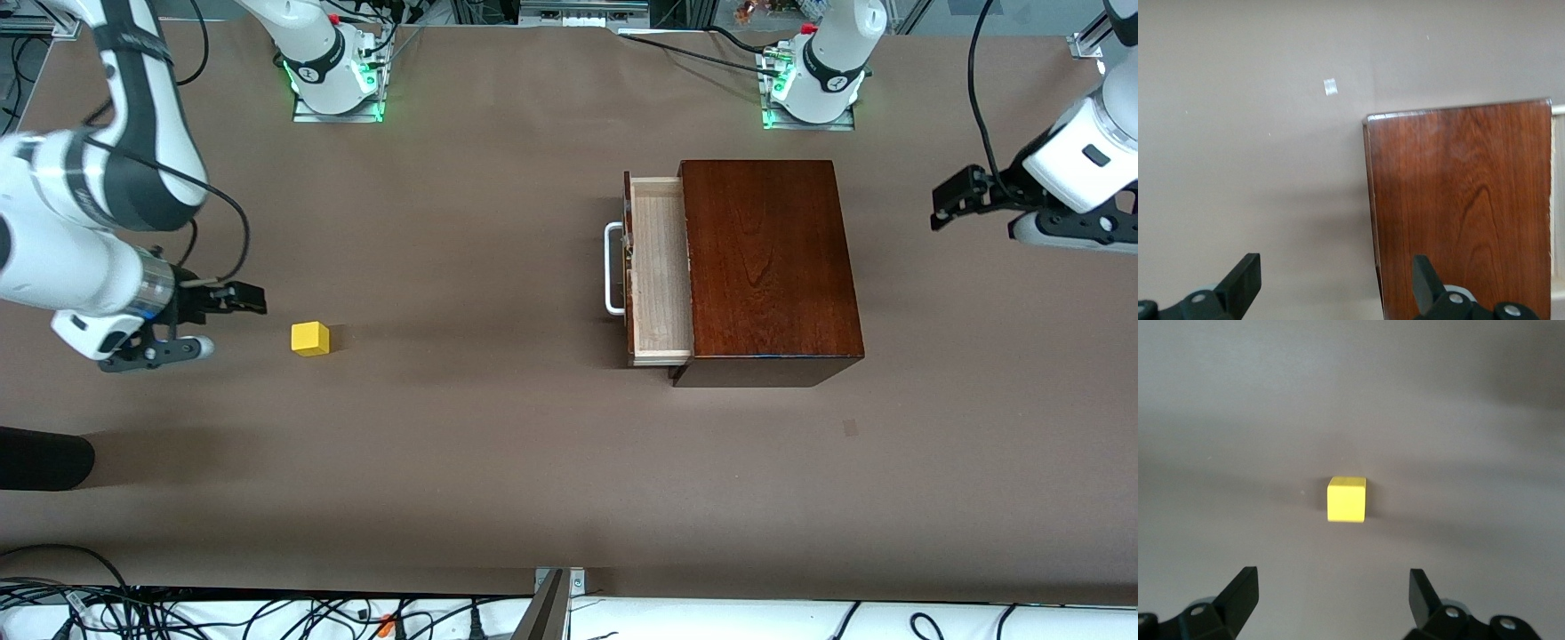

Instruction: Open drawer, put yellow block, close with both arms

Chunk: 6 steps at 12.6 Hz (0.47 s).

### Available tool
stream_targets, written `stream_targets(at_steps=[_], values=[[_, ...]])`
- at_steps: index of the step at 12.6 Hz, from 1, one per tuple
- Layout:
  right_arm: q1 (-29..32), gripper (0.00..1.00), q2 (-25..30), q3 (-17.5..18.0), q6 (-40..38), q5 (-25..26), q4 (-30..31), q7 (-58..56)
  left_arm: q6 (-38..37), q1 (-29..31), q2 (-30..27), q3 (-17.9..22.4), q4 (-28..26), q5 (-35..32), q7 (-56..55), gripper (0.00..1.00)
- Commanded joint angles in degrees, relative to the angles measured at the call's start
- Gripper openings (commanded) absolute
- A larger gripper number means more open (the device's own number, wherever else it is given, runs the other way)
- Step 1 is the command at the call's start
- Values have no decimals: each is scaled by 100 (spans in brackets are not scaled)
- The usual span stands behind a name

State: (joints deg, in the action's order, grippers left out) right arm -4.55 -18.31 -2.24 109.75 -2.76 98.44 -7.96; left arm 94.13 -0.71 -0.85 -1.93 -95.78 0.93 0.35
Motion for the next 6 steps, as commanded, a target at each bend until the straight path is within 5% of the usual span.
stream_targets(at_steps=[1,6], values=[[42,100,-110,48,1088,-85,806,-136,-155,-8,-284,53,-231,92,-350,100],[42,100,-725,83,2577,-321,1397,-136,-316,-8,-232,-44,-46,65,-317,100]])
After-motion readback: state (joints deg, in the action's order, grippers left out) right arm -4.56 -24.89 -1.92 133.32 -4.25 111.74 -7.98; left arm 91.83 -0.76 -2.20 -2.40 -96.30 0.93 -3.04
